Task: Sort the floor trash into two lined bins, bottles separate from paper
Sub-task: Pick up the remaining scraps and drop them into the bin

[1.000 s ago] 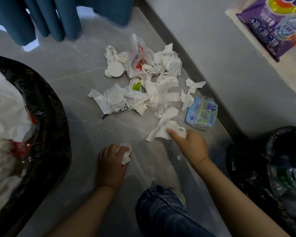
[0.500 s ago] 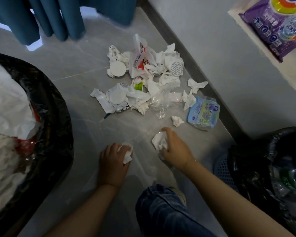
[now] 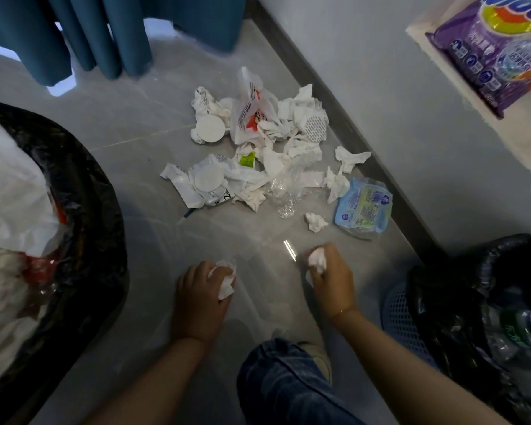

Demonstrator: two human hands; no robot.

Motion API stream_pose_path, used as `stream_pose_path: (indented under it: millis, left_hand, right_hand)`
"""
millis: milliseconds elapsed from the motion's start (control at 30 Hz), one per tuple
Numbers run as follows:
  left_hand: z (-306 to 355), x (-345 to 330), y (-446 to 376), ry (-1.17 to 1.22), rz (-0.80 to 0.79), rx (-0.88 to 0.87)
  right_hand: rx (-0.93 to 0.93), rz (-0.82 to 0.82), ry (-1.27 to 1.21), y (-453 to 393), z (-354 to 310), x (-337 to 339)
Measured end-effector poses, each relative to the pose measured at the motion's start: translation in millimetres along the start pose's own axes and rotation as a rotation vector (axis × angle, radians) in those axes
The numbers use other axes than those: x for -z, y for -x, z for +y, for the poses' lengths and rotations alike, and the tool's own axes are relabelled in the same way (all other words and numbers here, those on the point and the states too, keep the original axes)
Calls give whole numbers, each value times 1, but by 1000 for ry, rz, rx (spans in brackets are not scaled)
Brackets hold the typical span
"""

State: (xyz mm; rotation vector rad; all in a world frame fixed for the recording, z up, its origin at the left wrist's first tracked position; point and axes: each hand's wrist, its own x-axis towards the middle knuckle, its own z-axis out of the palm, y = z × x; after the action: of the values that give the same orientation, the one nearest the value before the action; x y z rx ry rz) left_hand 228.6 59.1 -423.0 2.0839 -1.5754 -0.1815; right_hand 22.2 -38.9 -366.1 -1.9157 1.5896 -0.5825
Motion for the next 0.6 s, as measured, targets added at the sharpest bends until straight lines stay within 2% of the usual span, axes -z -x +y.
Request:
stream_pose_path:
  millis: [67, 133, 267, 400, 467, 533, 600]
  left_hand:
    - [0, 0, 0, 24, 1, 5]
    - [0, 1, 0, 59, -2, 5]
    - [-1, 0, 0, 105, -31, 5]
    - [-4, -3, 1, 111, -10, 2]
    - [-5, -4, 2, 112, -11, 14]
    - [-3, 1, 3, 128, -40, 33]
    - [3, 6, 0, 188, -90, 126]
  right_hand:
    - [-97, 91, 58, -24, -6, 8]
    - [-162, 99, 128, -52, -10, 10]
    - [-191, -187, 362, -76, -5, -6]
    - [-8, -257, 469, -50, -5, -23]
    - [38, -303, 342, -29, -4, -28]
    - [-70, -338, 39, -11, -9, -27]
    - [-212, -313, -231, -5, -20, -22]
